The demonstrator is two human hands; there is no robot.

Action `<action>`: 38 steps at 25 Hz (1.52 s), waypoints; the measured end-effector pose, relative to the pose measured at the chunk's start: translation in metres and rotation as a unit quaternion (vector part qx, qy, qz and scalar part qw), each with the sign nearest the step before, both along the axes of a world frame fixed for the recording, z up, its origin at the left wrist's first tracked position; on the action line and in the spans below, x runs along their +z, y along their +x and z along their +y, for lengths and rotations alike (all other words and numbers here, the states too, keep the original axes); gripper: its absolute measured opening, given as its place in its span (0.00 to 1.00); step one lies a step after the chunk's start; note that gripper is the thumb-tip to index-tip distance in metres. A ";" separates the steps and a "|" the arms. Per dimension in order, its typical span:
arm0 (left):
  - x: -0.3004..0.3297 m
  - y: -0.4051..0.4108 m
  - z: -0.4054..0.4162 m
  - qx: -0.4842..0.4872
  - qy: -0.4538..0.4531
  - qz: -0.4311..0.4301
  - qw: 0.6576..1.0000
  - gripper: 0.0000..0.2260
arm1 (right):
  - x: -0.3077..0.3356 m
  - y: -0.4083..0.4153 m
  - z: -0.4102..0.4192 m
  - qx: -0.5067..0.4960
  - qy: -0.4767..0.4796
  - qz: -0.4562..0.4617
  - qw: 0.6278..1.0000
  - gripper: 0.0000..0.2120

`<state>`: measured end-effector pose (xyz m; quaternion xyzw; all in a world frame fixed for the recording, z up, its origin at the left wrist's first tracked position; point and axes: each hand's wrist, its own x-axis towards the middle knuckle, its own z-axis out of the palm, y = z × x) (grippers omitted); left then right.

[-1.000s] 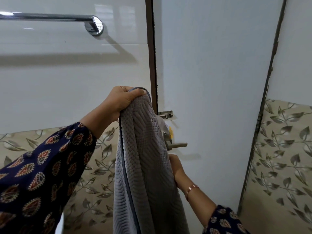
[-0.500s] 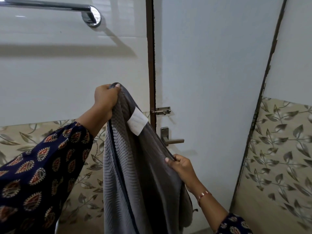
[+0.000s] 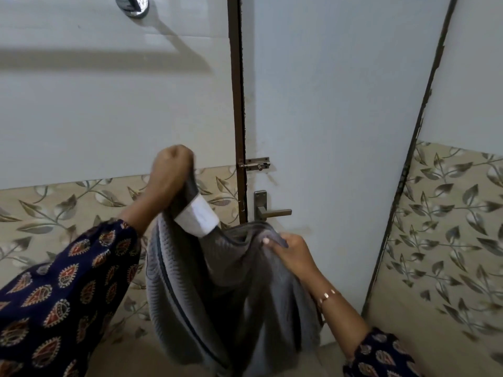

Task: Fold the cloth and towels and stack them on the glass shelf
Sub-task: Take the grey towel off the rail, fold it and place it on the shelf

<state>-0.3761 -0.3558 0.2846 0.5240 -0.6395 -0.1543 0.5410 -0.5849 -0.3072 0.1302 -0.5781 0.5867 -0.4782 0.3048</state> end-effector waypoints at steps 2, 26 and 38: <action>-0.028 -0.014 0.015 -0.120 0.027 -0.090 0.988 0.07 | 0.036 0.017 0.000 0.032 -0.058 0.088 0.994 0.14; -0.063 -0.006 -0.010 -0.045 0.033 -0.199 0.979 0.05 | 0.036 -0.112 0.016 0.012 0.163 0.374 0.913 0.09; -0.032 0.080 -0.008 -0.073 0.213 0.119 0.967 0.32 | 0.104 -0.121 0.032 0.053 0.001 0.235 0.971 0.11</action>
